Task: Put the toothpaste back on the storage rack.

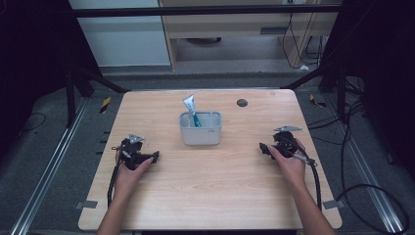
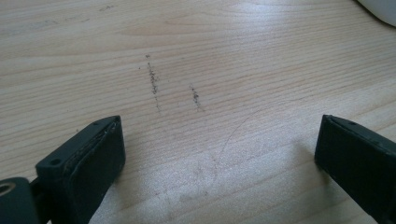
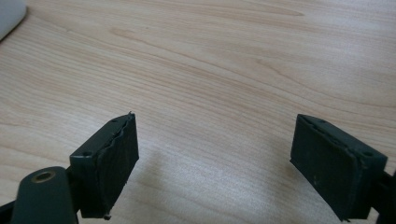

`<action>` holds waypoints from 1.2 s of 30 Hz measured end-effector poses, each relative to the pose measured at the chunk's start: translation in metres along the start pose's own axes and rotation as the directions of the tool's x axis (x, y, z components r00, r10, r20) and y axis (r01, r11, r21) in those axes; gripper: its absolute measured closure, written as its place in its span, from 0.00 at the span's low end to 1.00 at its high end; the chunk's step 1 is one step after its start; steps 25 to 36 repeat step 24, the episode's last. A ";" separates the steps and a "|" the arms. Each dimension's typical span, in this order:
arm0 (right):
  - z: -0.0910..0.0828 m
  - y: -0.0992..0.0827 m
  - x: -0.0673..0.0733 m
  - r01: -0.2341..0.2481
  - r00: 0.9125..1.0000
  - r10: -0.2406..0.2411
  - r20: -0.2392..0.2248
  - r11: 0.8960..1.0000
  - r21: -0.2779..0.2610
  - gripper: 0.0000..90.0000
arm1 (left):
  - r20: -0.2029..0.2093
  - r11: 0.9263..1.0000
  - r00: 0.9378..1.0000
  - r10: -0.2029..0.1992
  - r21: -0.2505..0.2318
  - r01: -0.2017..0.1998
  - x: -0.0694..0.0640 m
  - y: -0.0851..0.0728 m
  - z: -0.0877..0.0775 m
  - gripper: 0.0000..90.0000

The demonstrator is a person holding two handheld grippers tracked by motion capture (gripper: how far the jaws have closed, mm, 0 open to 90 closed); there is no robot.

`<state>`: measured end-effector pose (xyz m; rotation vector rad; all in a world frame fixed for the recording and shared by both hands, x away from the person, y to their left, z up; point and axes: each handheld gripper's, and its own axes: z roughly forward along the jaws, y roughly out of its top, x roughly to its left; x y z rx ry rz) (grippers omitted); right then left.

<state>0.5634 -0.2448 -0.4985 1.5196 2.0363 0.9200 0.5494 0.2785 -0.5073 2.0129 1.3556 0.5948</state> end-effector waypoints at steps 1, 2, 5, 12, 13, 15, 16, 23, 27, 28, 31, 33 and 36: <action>0.002 0.000 -0.001 -0.003 1.000 0.003 0.004 1.000 0.002 0.16 | 0.000 1.000 1.000 0.000 0.000 0.000 0.000 0.000 0.000 0.01; 0.004 -0.001 -0.003 -0.001 1.000 0.001 0.012 1.000 0.001 0.16 | 0.000 1.000 1.000 0.000 0.000 0.000 0.000 0.000 0.000 0.01; 0.009 -0.002 -0.006 -0.020 1.000 0.020 0.022 1.000 -0.005 0.15 | 0.000 1.000 1.000 0.000 0.000 0.000 0.000 0.000 0.000 0.01; 0.014 -0.002 -0.007 -0.021 0.997 0.023 0.067 0.999 -0.031 0.13 | 0.000 1.000 1.000 0.000 0.000 0.000 0.000 0.000 0.000 0.01; 0.015 -0.001 -0.006 -0.015 0.997 0.017 0.076 1.000 -0.026 0.12 | 0.000 1.000 1.000 0.000 0.000 0.000 0.000 0.000 0.000 0.01; 0.017 0.000 -0.006 -0.013 0.997 0.014 0.081 1.000 -0.013 0.06 | 0.000 1.000 1.000 0.000 0.000 0.000 0.000 0.000 0.000 0.01; 0.018 0.000 -0.006 -0.016 0.996 0.017 0.084 1.000 -0.007 0.04 | 0.000 1.000 1.000 0.000 0.000 0.000 0.000 0.000 0.000 0.01; 0.018 0.000 -0.006 -0.046 0.993 0.046 0.112 0.999 0.001 0.00 | 0.001 1.000 1.000 -0.001 -0.001 0.001 0.000 0.000 0.000 0.01; 0.018 0.000 -0.005 -0.051 0.992 0.050 0.117 0.999 0.002 0.00 | 0.001 1.000 1.000 -0.001 -0.001 0.001 0.000 0.000 0.000 0.01; 0.018 0.000 -0.005 -0.051 0.992 0.050 0.117 0.999 0.002 0.00 | 0.001 1.000 1.000 -0.001 -0.001 0.001 0.000 0.000 0.000 0.01; 0.018 0.000 -0.005 -0.051 0.992 0.050 0.117 0.999 0.002 0.00 | 0.001 1.000 1.000 -0.001 -0.001 0.001 0.000 0.000 0.000 0.01; 0.018 0.000 -0.005 -0.051 0.992 0.050 0.117 0.999 0.002 0.00 | 0.001 1.000 1.000 -0.001 -0.001 0.001 0.000 0.000 0.000 0.01; 0.018 0.000 -0.005 -0.051 0.992 0.050 0.117 0.999 0.002 0.00 | 0.001 1.000 1.000 -0.001 -0.001 0.001 0.000 0.000 0.000 0.01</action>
